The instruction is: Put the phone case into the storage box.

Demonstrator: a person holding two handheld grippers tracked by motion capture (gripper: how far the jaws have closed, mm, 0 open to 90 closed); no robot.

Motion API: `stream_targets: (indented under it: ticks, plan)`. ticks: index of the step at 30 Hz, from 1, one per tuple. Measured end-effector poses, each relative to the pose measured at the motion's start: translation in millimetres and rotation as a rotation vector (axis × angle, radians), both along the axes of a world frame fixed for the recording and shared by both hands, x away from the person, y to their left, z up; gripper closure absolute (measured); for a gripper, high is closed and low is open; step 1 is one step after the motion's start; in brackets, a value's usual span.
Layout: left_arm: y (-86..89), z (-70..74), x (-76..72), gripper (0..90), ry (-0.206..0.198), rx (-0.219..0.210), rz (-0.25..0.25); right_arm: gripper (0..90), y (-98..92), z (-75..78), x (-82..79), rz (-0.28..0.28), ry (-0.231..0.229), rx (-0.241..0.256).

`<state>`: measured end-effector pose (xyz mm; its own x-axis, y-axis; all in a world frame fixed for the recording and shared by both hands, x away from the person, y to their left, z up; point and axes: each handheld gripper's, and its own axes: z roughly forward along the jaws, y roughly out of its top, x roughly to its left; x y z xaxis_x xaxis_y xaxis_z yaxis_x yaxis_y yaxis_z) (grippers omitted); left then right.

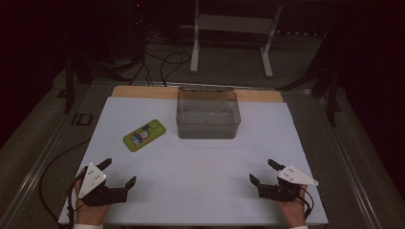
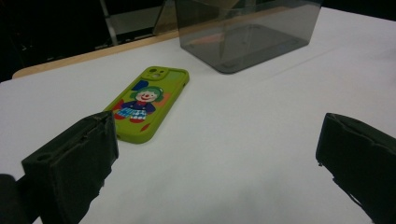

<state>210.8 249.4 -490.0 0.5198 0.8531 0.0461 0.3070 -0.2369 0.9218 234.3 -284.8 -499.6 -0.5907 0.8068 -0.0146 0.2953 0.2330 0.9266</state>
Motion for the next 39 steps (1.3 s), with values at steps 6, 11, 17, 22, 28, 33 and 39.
stream_targets:
  ticks: [6, 11, 17, 22, 28, 33, 39]
  plan:
    - [0.9, -2.1, 1.0, 0.0, -0.001, 0.002, 0.009, 10.4, 0.5, -0.3, 0.0, 0.004, -0.007, 0.004]
    - [1.9, -2.0, 0.7, 0.0, -0.008, -0.004, 0.019, 10.3, 0.7, -0.4, 0.6, 0.009, -0.007, 0.008]
    - [0.7, -4.2, 4.1, 0.0, 0.035, 0.023, 0.019, 9.1, -0.4, 0.6, 0.0, 0.016, -0.019, 0.034]
    - [0.2, -2.7, 7.4, 0.0, 0.038, 0.023, 0.024, 8.6, 0.3, 0.9, -0.7, 0.02, -0.026, 0.04]
    - [0.0, 3.3, 13.0, 0.0, 0.036, 0.017, 0.034, 8.6, 0.6, 0.1, -0.6, 0.015, -0.028, 0.037]
    - [-1.2, 8.2, 16.2, 0.0, 0.039, 0.032, 0.047, 8.6, 1.3, 0.0, -1.0, 0.015, -0.03, 0.036]
    - [-6.0, 17.1, 19.6, 0.0, 0.018, 0.05, 0.025, 8.6, -1.1, 1.6, -1.8, 0.014, -0.042, 0.044]
